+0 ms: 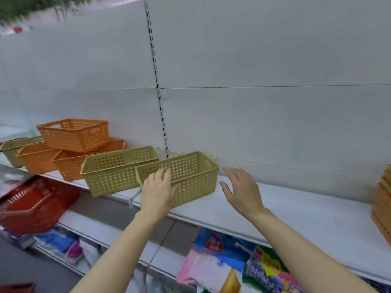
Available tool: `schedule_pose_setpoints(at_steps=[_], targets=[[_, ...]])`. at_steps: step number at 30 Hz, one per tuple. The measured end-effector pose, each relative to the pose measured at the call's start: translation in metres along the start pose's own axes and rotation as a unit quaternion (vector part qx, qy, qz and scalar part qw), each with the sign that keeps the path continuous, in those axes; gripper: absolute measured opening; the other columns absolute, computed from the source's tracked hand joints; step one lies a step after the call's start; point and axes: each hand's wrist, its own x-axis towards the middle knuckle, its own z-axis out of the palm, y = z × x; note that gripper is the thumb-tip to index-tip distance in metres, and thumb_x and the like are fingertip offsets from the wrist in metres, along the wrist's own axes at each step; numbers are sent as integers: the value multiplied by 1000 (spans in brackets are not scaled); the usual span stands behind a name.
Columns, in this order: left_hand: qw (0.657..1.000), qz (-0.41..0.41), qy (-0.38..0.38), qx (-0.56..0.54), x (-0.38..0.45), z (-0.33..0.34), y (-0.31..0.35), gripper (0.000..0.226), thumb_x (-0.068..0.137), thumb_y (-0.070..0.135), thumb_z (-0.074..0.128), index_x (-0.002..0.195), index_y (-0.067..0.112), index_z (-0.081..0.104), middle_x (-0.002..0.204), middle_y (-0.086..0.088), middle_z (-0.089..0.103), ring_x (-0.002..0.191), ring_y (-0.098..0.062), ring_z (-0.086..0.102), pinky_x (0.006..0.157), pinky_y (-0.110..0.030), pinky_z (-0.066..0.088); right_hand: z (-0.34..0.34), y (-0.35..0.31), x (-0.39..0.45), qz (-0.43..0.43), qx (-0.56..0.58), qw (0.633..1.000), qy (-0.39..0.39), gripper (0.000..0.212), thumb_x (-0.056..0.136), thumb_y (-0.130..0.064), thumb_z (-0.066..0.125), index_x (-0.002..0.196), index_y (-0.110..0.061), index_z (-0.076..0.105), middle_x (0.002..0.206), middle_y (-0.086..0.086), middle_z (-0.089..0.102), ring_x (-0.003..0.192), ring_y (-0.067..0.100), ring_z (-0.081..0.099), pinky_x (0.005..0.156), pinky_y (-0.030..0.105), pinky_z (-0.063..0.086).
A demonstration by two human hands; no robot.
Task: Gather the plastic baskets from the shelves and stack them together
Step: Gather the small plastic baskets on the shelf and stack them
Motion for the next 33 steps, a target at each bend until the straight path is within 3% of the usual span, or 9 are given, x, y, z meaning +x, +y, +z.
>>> schedule_pose_setpoints(at_steps=[6,10,13,15,17,22,27,30,33], targets=[[988,-152,-15,-22,38,23,-40,55,95,41,57,137,7,50,142,-15,49,118,-39,49,93,-48,41,53,8,44,-5,36,999,-1,41,87,-31,49,118,-8,62,104,5,69,96,28,63,88,39,49],[938,-321,-81,-102,52,34,-60,57,96,35,57,141,7,37,139,-19,49,118,-42,54,88,-47,45,75,17,64,0,37,999,-2,46,88,-37,41,119,-10,62,104,3,69,97,27,63,87,38,49],[898,-395,-112,-156,58,42,-71,32,96,16,46,126,6,47,122,-24,62,108,-42,59,79,-42,43,87,20,69,18,50,999,-4,49,88,-40,40,119,-9,63,105,4,70,97,29,64,83,37,51],[906,-371,-68,-189,52,46,-75,29,96,9,42,123,6,51,114,-27,64,102,-43,60,75,-40,41,94,21,71,53,74,996,-19,51,89,-40,43,128,-10,58,115,5,67,106,29,61,85,37,49],[915,-332,-14,-226,44,48,-76,43,99,11,44,142,12,45,115,-26,66,102,-43,61,78,-42,44,99,23,70,119,140,982,-46,51,94,-34,51,142,-17,45,137,-1,55,124,23,51,96,36,43],[904,-283,72,-313,46,38,-76,54,102,17,46,154,27,32,127,-16,66,112,-38,61,92,-44,46,97,17,62,262,418,869,-42,61,97,-12,49,144,-48,33,143,-26,41,129,5,45,105,36,42],[899,-251,85,-349,56,21,-96,51,101,28,51,149,34,39,75,5,67,72,-28,63,71,-37,48,99,-7,69,314,460,830,38,58,98,-10,47,131,-57,45,139,-16,53,127,7,50,106,46,42],[886,-248,122,-372,56,12,-120,42,101,40,48,142,35,51,102,5,73,83,-19,65,81,-36,52,93,-18,71,335,455,822,75,57,99,-10,47,125,-61,49,136,-13,56,126,6,51,107,44,41],[897,-285,194,-275,69,17,-177,42,101,36,48,142,30,53,138,0,60,123,-25,57,101,-44,46,83,-27,66,349,448,817,97,55,99,-11,47,124,-60,49,132,-11,60,122,6,54,106,43,42]])
